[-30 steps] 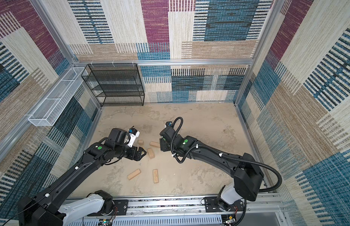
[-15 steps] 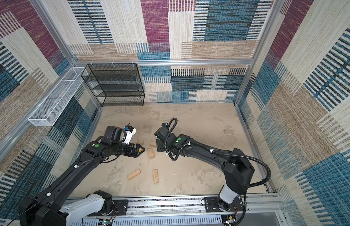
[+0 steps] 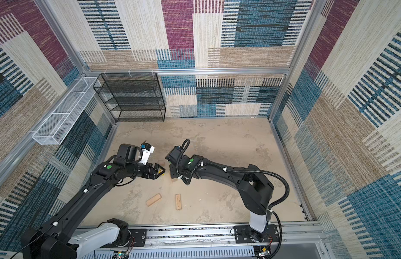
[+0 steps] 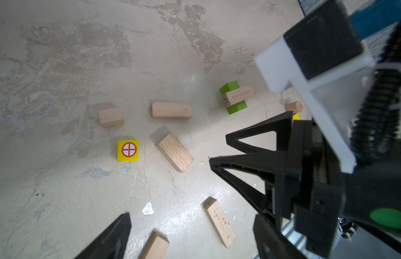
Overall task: Build the wood block tower
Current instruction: 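Move the right gripper over the upright wooden block near the yellow cube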
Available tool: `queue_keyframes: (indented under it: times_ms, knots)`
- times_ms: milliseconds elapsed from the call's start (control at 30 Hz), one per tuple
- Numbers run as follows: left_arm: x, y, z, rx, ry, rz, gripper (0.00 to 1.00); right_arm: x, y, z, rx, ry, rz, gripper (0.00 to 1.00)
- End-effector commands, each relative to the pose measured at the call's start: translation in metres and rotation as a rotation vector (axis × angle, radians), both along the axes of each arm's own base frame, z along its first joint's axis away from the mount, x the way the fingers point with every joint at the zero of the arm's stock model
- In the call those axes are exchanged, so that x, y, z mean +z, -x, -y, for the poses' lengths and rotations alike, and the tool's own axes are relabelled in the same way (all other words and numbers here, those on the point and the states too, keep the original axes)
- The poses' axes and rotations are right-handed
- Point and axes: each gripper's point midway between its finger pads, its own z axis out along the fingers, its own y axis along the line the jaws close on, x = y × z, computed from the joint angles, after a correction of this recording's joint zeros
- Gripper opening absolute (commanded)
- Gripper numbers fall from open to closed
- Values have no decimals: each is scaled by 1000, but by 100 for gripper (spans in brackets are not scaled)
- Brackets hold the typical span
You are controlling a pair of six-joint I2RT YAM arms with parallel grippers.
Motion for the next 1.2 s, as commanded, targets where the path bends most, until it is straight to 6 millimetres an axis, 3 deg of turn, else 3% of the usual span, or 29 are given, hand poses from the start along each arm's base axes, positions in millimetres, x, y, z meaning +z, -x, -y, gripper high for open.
queue_keyframes:
  times_ms: [0, 400, 800, 933, 1167]
  knots:
    - [2, -3, 0, 10, 13, -1, 90, 3, -3, -13, -10, -34, -2, 50]
    - [-3, -6, -6, 40, 31, -31, 90, -22, -6, -13, -55, 51, -46, 56]
    - [-13, -8, -8, 49, 45, -79, 94, -34, -9, -25, -38, 75, -68, 56]
    - [-19, -10, -20, 93, 1, -97, 100, -36, -12, -30, -31, 78, -67, 56]
    - [-23, -16, -39, 170, -24, -111, 100, -36, -15, -37, -23, 72, -60, 55]
